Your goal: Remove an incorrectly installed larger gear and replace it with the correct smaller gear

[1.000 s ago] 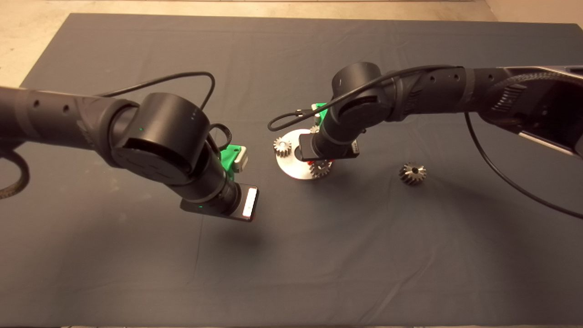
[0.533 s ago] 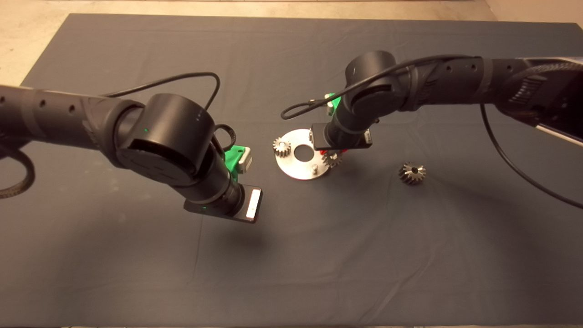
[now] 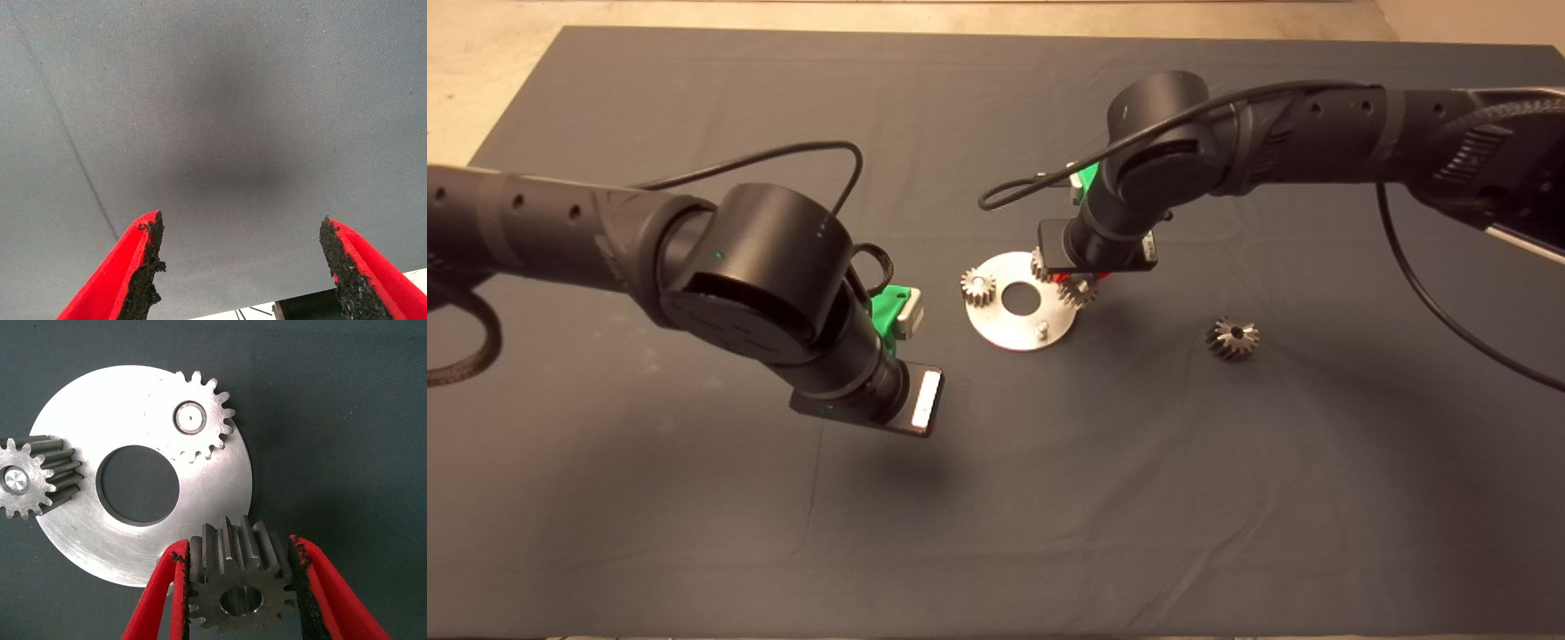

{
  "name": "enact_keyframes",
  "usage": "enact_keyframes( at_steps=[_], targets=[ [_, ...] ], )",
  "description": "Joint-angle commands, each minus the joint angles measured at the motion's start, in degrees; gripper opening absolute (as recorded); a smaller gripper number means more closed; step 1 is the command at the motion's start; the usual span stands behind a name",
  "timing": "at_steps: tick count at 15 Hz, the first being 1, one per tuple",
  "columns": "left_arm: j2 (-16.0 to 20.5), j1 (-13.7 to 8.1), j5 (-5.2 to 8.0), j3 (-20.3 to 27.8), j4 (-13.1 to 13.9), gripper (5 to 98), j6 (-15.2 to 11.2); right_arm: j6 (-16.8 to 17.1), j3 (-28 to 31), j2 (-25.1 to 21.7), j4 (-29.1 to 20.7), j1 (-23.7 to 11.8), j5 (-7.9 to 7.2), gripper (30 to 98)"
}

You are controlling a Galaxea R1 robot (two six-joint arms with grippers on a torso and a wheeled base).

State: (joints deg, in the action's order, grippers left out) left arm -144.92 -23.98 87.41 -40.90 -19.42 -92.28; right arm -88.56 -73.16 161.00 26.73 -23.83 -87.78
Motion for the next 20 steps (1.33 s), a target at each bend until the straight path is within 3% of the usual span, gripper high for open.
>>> enact_keyframes(
  at_steps=[1, 10, 16, 20],
  targets=[
    [-0.06, -0.46, 7.60, -0.22, -0.36, 59.2, -0.09, 0.41, 0.09, 1.38, -4.23, -2.05, -7.14, 31.2],
    [0.38, 0.95, 7.60, -0.31, -0.44, 59.2, -0.09, 0.06, 0.09, 2.96, -7.31, -2.06, -6.87, 31.2],
    [0.20, 1.04, 7.60, -0.22, -0.62, 59.2, -0.09, -0.12, 1.90, 4.55, 2.14, -1.04, -6.96, 31.2],
    [-0.06, 1.10, 7.60, -0.39, -0.62, 59.2, -0.09, -0.38, 2.42, 4.55, 3.60, 0.04, -7.05, 31.2]
  ],
)
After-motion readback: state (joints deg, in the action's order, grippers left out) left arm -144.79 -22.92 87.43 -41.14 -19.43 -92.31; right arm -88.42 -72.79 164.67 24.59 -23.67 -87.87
